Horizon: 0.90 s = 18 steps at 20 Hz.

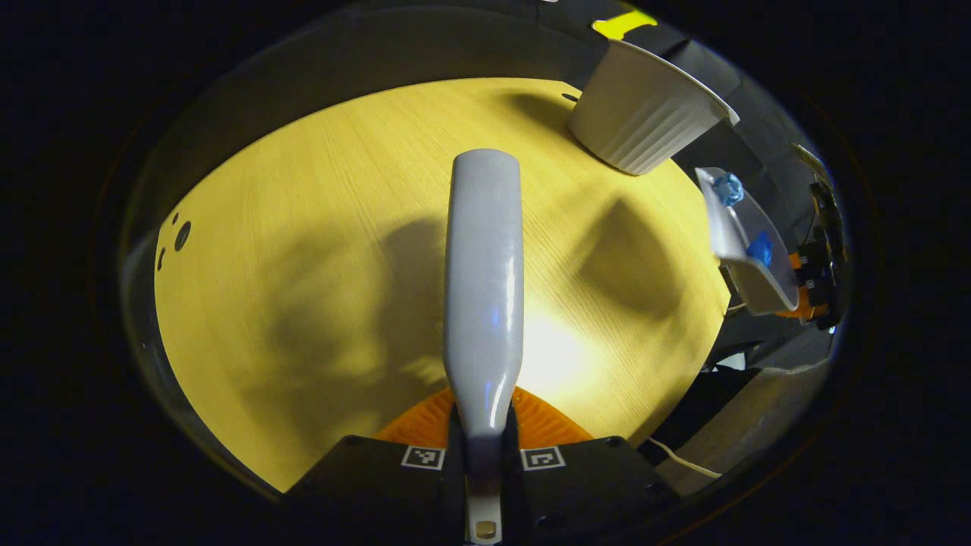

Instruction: Pick up the small broom and dustpan from the desktop, sweep the trash into the dustpan with the broom, and then empty the trash into the garbage bin.

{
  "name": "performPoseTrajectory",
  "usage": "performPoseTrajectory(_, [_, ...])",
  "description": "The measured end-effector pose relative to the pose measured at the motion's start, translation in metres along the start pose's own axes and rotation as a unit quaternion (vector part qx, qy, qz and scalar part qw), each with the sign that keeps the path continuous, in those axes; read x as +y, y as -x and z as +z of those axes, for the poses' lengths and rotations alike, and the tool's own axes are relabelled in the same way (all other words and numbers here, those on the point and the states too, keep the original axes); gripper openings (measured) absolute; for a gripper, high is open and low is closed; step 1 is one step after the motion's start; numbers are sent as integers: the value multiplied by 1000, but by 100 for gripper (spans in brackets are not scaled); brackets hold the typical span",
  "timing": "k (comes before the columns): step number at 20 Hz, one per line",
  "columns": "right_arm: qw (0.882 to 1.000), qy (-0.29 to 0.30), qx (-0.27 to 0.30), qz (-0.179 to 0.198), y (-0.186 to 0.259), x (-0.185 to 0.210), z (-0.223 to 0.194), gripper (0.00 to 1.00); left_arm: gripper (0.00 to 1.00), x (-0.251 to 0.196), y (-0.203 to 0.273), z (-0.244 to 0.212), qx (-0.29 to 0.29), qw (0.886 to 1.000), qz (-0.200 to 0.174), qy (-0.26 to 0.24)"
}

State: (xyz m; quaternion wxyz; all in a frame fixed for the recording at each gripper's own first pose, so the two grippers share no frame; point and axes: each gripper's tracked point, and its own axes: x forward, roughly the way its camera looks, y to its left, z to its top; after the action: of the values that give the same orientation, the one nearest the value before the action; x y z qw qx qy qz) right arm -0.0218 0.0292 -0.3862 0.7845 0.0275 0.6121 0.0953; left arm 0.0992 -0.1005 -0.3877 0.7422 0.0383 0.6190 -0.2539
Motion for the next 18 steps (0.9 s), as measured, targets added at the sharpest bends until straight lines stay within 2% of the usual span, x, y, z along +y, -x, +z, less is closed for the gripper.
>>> performPoseTrajectory(2, [999,-31,-11,-4,8,8,15,34,22,2,0,0,0,1000,-4,-6])
performPoseTrajectory(3, [999,-48,-15,-6,6,11,21,34,25,3,0,0,0,1000,-6,-12])
performPoseTrajectory(4, [998,-60,-19,-8,5,15,28,34,22,5,1,1,0,1000,-7,-17])
performPoseTrajectory(6, [996,-78,-35,-30,5,17,35,34,25,6,4,1,0,1000,-8,-22])
performPoseTrajectory(8, [994,-83,-54,-47,2,16,49,34,22,7,4,0,-2,1000,-8,-24])
performPoseTrajectory(9, [993,-85,-62,-58,5,13,57,34,25,8,3,0,-1,1000,-9,-28])
performPoseTrajectory(10, [991,-87,-69,-72,6,6,69,34,22,9,3,1,0,999,-10,-32])
performPoseTrajectory(11, [990,-89,-77,-83,12,-4,91,34,22,10,2,2,0,999,-11,-34])
performPoseTrajectory(13, [987,-84,-81,-108,27,-38,108,34,25,6,2,1,0,999,-16,-30])
performPoseTrajectory(14, [986,-76,-77,-124,34,-57,117,34,22,5,2,2,-1,999,-20,-27])
performPoseTrajectory(18, [981,-45,-53,-180,49,-116,155,34,22,5,4,1,-3,999,-23,-26])
